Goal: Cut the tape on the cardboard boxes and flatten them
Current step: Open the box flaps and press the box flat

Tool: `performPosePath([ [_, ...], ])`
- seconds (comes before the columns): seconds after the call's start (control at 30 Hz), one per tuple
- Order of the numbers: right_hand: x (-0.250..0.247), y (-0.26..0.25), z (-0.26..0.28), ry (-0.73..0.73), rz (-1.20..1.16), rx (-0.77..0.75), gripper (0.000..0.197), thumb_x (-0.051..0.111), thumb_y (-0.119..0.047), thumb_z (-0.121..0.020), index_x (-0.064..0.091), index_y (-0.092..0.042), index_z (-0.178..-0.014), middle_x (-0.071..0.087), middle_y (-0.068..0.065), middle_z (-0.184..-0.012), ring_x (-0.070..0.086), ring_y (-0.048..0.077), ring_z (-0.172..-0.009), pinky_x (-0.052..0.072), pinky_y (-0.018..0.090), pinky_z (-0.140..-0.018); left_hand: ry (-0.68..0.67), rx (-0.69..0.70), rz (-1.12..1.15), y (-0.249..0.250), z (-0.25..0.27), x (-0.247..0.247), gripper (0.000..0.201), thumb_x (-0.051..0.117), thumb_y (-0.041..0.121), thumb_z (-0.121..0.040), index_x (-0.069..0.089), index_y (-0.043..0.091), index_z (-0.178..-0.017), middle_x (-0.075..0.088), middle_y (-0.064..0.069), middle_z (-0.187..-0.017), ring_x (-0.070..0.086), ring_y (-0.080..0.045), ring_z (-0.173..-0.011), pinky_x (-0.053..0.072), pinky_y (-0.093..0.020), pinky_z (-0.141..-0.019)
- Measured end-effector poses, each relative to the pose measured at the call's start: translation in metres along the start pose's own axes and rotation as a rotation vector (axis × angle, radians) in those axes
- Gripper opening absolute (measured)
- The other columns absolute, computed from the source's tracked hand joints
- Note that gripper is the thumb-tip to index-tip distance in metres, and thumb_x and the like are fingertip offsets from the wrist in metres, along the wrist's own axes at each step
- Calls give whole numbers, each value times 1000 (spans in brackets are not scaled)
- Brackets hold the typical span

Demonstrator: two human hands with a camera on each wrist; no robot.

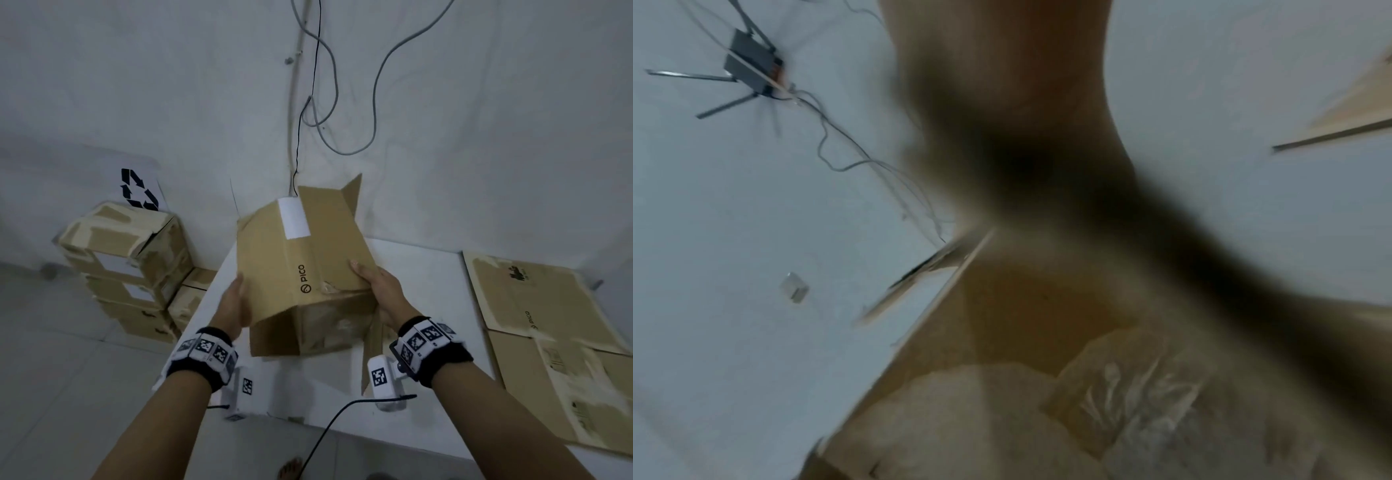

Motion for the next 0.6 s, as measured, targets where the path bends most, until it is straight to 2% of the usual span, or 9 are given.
performPosePath([
  [0.03, -1, 7, -1, -6, -4, 16, 50, 78, -48, -78, 65, -20, -117, 73, -1, -109, 68, 20, -103, 53, 41, -98, -11, 19, -8, 14, 1, -4, 59, 28, 51, -101, 41, 9, -140, 58, -17, -120, 56, -30, -107, 47, -44, -89],
  [0.1, -2, 16, -1, -8, -20, 30, 43, 77, -49, -79, 65, -23, -111, 72, -3, -109, 67, 20, -103, 51, 42, -100, -168, 47, 37, 44, 0, 4, 71, 18, 60, -99, 48, 6, -134, 68, -13, -106, 62, -26, -99, 48, -41, -80],
  [0.17, -3, 21, -1, 9, -25, 44, 38, 75, -48, -81, 63, -25, -110, 70, -3, -110, 65, 19, -103, 50, 40, -100, -275, 78, 94, 69, 9, 19, 77, 13, 67, -95, 54, 10, -127, 71, -8, -106, 64, -24, -100, 48, -40, -80],
  [0.23, -2, 24, -2, 22, -10, 43, 31, 74, -48, -82, 64, -27, -104, 68, -7, -106, 64, 17, -102, 50, 39, -100, -333, 181, -11, 86, 17, 47, 68, 20, 62, -98, 56, 13, -130, 68, -4, -111, 61, -21, -100, 49, -37, -85],
  [0.33, -2, 25, -3, 50, 17, 42, 26, 74, -52, -80, 63, -31, -89, 68, -9, -99, 65, 19, -98, 51, 42, -99, -375, 449, -493, 90, 45, 111, 44, 49, 44, -97, 54, 24, -136, 56, 8, -132, 51, -6, -115, 40, -23, -99],
  [0.4, -4, 24, -4, 76, 66, 35, 25, 70, -54, -82, 61, -32, -86, 66, -7, -97, 62, 18, -94, 50, 42, -98, -273, 588, -737, 83, 48, 136, 53, 64, 39, -90, 50, 24, -139, 48, 12, -137, 41, -6, -125, 34, -16, -101],
  [0.47, -6, 26, -3, 97, 106, 36, 34, 65, -65, -75, 62, -33, -85, 67, -3, -98, 61, 20, -94, 49, 45, -99, -91, 694, -1004, 77, 42, 142, 73, 69, 50, -82, 41, 27, -144, 37, 8, -149, 30, -19, -137, 26, -29, -110],
  [0.53, -7, 29, -3, 93, 111, 27, 51, 59, -79, -63, 66, -35, -89, 70, -4, -101, 64, 22, -98, 50, 48, -98, 23, 648, -1056, 69, 31, 136, 96, 74, 57, -73, 24, 25, -149, 20, -2, -155, 18, -27, -142, 19, -38, -114],
  [0.6, -5, 33, -2, 59, 59, 11, 57, 57, -83, -65, 68, -37, -96, 71, -7, -107, 65, 20, -103, 50, 47, -100, 38, 549, -996, 62, 18, 131, 118, 79, 58, -64, 7, 23, -151, 11, -8, -156, 13, -30, -144, 15, -43, -116],
])
Point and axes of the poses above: each hand's wrist, its own z-axis away from the middle knuckle, its own x-axis out of the palm, y = z × x, the point moved 10 cm from there along -z, towards the middle knuckle
